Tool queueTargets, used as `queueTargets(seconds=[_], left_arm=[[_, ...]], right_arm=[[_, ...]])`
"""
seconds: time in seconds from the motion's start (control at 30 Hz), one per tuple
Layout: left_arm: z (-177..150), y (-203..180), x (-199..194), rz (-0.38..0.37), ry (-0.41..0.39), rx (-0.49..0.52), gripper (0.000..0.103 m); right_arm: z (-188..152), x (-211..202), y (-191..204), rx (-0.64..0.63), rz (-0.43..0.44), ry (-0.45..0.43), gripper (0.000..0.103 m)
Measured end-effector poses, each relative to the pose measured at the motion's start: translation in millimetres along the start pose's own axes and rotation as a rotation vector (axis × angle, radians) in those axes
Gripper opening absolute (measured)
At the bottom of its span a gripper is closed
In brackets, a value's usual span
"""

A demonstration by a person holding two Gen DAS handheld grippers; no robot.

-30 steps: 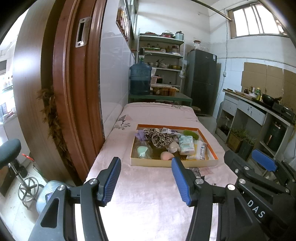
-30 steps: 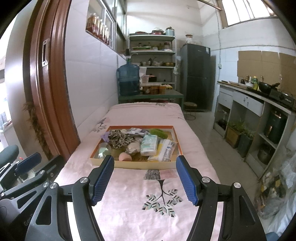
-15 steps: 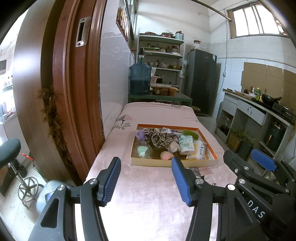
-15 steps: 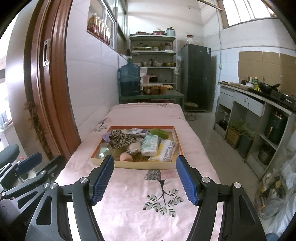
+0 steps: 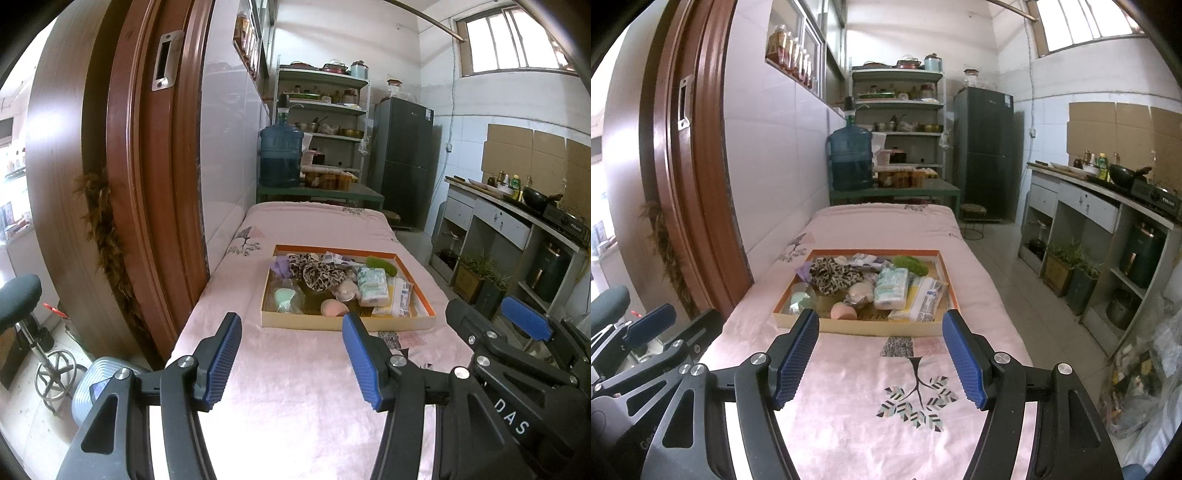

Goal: Organize soft objects

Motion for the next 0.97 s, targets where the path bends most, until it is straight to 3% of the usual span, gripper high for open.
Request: queueTargets(seconds=[0.97], left_arm=[[0.4, 0.1, 0.7, 0.000, 0.004, 0.000, 0.057]], right_arm=[[-1.9, 3.2, 4.2, 0.001, 0.003, 0.005, 0.071]])
Point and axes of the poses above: each gripper's, at about its wrist camera, not at the fingertips, and x roughly the way its jaws point, y to its left, z to its top, the point moved 1 cm from there along x, roughly the way its jaws point, and after that the axes turned 6 degrees about z, right-handed, at the moved point
